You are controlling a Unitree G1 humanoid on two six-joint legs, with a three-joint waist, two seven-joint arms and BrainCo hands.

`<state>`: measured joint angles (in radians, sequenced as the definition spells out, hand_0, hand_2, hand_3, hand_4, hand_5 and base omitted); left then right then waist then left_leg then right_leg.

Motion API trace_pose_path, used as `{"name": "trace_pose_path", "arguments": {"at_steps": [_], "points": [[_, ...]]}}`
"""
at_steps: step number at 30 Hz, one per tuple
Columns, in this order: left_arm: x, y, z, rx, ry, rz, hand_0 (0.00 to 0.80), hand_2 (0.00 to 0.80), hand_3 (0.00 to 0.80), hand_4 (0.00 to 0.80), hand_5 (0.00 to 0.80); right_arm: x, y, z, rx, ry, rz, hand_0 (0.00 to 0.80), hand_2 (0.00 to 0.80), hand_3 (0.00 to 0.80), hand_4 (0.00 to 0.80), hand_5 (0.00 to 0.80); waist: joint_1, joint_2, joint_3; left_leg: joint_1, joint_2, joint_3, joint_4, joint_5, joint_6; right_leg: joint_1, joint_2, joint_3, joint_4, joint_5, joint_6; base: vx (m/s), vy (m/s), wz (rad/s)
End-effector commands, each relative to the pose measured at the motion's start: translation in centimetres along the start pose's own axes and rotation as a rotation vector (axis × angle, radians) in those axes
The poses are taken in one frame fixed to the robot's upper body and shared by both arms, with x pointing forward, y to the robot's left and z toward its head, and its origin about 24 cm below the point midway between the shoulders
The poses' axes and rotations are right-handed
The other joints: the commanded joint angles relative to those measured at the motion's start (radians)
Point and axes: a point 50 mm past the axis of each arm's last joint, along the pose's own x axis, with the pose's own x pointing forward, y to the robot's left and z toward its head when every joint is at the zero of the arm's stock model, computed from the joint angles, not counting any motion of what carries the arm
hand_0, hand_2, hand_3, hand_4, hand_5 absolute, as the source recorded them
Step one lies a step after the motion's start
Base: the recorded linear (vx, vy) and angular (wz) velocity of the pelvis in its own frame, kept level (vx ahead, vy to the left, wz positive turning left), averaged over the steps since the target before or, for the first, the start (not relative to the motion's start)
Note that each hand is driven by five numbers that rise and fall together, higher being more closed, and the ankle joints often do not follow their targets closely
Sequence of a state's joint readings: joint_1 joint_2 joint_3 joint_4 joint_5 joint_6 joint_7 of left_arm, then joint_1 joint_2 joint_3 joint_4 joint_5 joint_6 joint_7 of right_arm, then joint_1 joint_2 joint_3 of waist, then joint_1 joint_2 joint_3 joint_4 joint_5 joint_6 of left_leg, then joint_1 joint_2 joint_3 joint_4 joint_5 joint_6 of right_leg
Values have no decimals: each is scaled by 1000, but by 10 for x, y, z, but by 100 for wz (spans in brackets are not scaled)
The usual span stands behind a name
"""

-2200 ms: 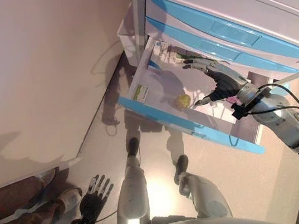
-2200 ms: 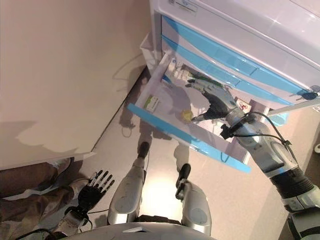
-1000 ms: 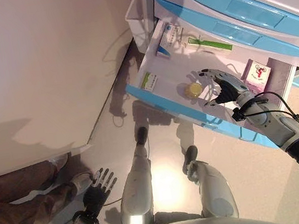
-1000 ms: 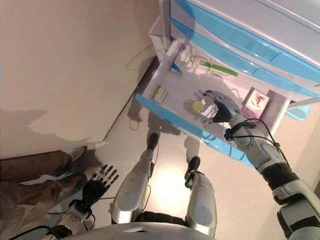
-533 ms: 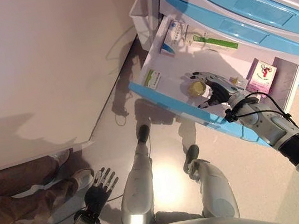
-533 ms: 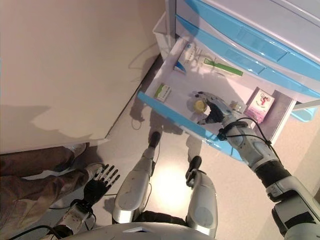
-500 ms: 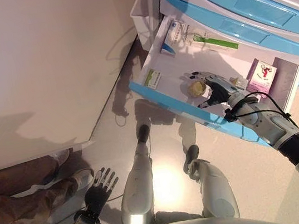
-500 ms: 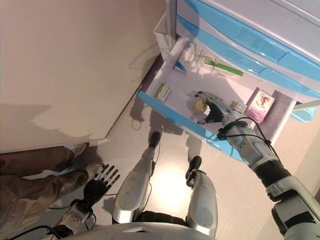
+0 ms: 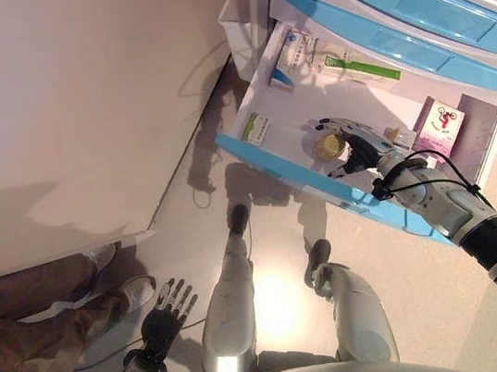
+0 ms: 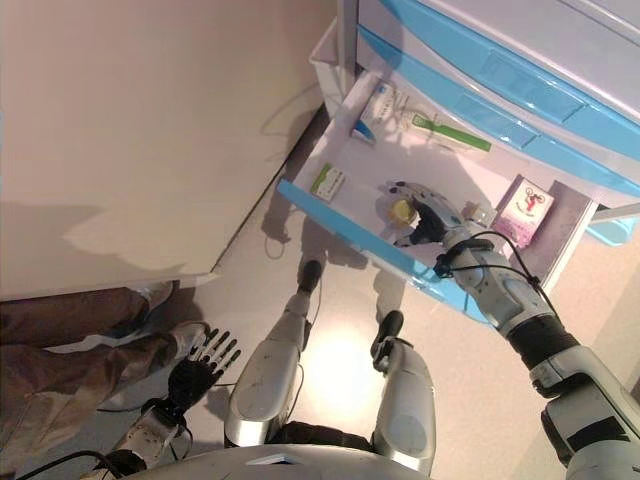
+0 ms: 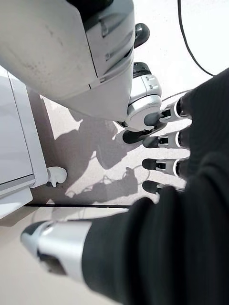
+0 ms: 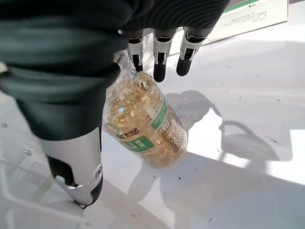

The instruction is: Open the drawer and pick up the medicine

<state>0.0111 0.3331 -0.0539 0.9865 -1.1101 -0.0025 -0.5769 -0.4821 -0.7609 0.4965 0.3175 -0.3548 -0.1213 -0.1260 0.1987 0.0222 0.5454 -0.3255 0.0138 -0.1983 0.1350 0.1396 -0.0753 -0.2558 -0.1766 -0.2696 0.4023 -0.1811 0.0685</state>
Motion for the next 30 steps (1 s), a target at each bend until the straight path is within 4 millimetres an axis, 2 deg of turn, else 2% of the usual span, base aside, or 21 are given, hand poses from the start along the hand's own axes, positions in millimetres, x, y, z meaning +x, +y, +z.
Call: {"name": "trace_pose_path", "arguments": {"at_steps": [1,25,27,28,30], "points": [[-8,5,-2,1,11,-5,0,0,0,0,0,6,-4,9,-9,-37,-37,0,0,0,0,0,9,-4,-25,-12,-16,22,106,-150,40,-9,34,-8,-69,87,-20,0,0,0],[-8,5,-1,11,20,-9,0,0,0,0,0,9,-5,-6,2,64,-92,0,0,0,0,0,9,5,-25,-31,-20,18,118,-152,46,-28,32,-6,-63,93,-21,0,0,0],[-8,4,-2,10,20,-12,0,0,0,0,0,9,-6,-7,0,74,-93,627,627,627,627,627,9,7,-25,-31,-20,20,114,-151,47,-29,32,-6,-65,94,-21,0,0,0],[-8,4,-2,9,20,-12,0,0,0,0,0,9,-6,-7,0,76,-93,800,800,800,800,800,9,8,-25,-30,-20,19,112,-150,47,-29,33,-6,-66,94,-22,0,0,0],[-8,4,-3,8,20,-13,0,0,0,0,0,10,-6,-8,1,76,-90,800,800,800,800,800,10,10,-25,-33,-21,20,114,-150,47,-31,33,-6,-64,93,-22,0,0,0]]}}
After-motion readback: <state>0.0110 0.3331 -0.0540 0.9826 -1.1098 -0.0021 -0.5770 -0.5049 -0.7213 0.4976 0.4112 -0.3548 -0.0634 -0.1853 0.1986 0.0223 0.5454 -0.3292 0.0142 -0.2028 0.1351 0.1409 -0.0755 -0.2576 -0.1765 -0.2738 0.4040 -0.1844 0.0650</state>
